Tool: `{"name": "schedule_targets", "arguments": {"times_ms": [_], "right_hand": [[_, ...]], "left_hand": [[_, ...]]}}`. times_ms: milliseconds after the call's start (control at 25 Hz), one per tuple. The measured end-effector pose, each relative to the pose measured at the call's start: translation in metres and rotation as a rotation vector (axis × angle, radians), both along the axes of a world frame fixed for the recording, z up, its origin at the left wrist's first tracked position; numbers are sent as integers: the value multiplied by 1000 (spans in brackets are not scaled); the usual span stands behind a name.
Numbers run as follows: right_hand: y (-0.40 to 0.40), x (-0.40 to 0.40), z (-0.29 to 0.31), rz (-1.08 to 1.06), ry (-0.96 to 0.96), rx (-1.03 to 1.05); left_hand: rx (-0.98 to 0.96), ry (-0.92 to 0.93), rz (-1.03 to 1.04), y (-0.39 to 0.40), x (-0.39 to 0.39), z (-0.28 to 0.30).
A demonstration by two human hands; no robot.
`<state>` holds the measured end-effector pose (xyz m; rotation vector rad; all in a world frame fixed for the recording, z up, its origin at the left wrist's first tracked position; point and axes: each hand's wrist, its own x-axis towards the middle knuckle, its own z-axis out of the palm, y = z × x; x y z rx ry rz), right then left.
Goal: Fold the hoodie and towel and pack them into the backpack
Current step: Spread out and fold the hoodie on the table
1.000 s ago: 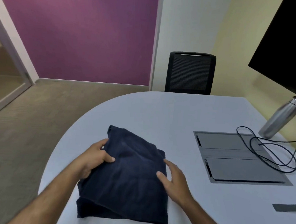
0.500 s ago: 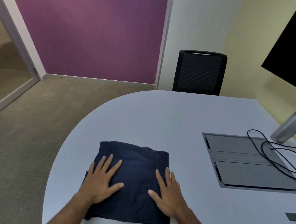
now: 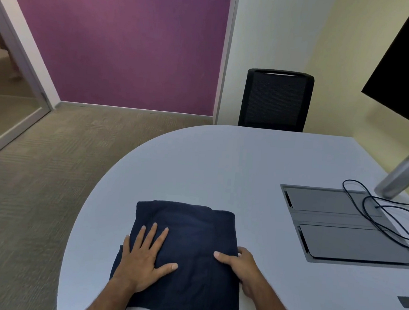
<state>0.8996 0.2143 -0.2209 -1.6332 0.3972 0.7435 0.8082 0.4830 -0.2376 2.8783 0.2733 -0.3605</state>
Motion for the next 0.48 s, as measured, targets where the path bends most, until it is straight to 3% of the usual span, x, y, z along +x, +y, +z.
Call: {"name": "schedule_targets", "arguments": {"times_ms": [120, 200, 280, 400, 480], "right_hand": [[4, 5, 14, -21, 149, 92], [7, 13, 29, -36, 138, 112], [9, 25, 53, -19, 49, 137], [10, 40, 105, 185, -171, 82], [9, 45, 148, 377, -351, -93]], "left_hand": [[-36, 18, 32, -3, 2, -1], [-82, 24, 86, -11, 0, -1], [-155, 16, 168, -25, -1, 7], [-296, -58, 264, -58, 8, 31], [-576, -11, 314, -71, 24, 47]]}}
